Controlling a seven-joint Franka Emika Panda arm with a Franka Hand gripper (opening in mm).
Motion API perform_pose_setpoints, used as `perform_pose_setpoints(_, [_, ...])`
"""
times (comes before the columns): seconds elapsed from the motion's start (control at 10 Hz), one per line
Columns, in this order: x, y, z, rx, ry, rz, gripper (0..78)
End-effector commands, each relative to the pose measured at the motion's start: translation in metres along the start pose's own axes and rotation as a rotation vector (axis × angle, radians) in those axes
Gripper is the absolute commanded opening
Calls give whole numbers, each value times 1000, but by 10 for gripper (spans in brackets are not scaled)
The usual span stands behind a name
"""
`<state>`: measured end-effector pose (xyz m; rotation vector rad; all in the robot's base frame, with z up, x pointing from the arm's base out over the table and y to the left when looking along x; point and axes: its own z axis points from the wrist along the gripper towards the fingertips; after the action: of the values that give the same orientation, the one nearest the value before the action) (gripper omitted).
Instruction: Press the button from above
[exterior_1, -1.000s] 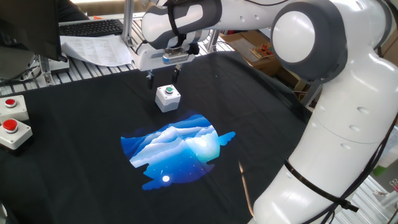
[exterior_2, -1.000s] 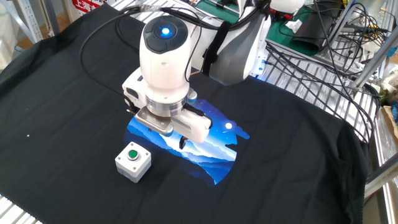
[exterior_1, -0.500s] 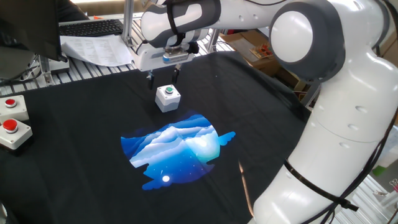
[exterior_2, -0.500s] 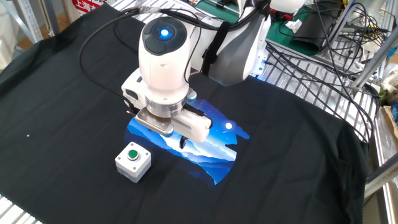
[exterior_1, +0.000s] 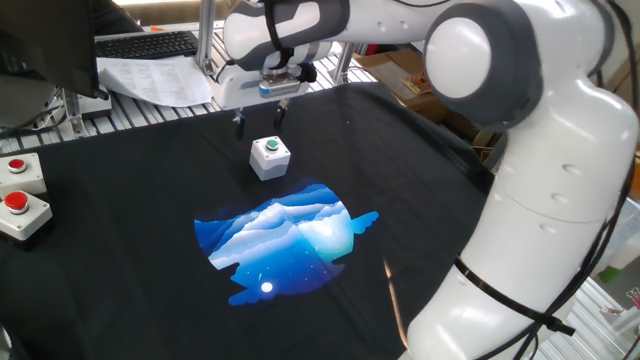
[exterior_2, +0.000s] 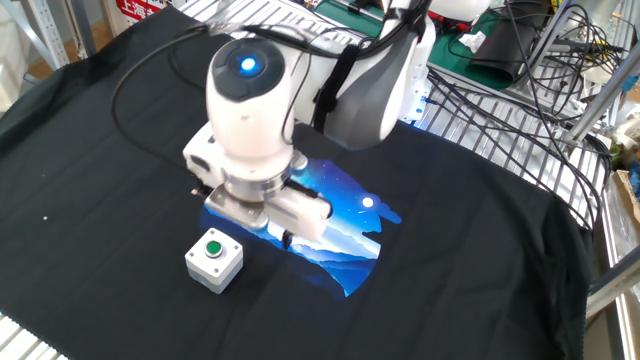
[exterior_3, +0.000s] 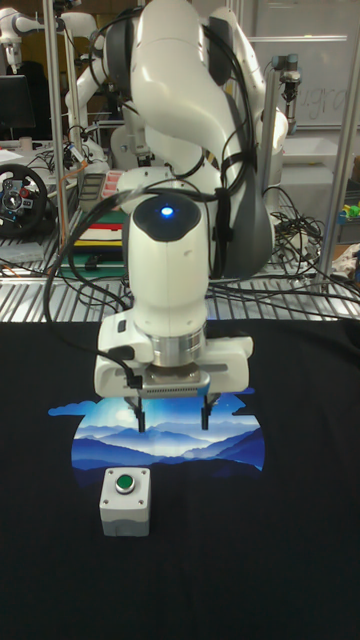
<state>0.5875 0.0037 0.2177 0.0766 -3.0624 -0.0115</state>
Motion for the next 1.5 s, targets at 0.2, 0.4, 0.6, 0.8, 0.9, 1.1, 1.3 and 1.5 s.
perform_pose_setpoints(0.2, [-27,-3,3,-19,-11,-3,774])
perform_pose_setpoints(0.4, [-33,-4,5,-16,-11,-9,774])
perform_pose_setpoints(0.6, [-39,-13,14,-10,-18,-27,774])
perform_pose_setpoints(0.8, [-42,-25,20,-14,-22,-41,774])
perform_pose_setpoints(0.9, [-42,-25,21,-14,-23,-42,774])
perform_pose_setpoints(1.1, [-49,-21,34,-15,-28,-41,774])
perform_pose_setpoints(1.3, [-52,-22,41,-11,-35,-48,774])
perform_pose_setpoints(1.5, [-54,-36,48,-12,-38,-67,774])
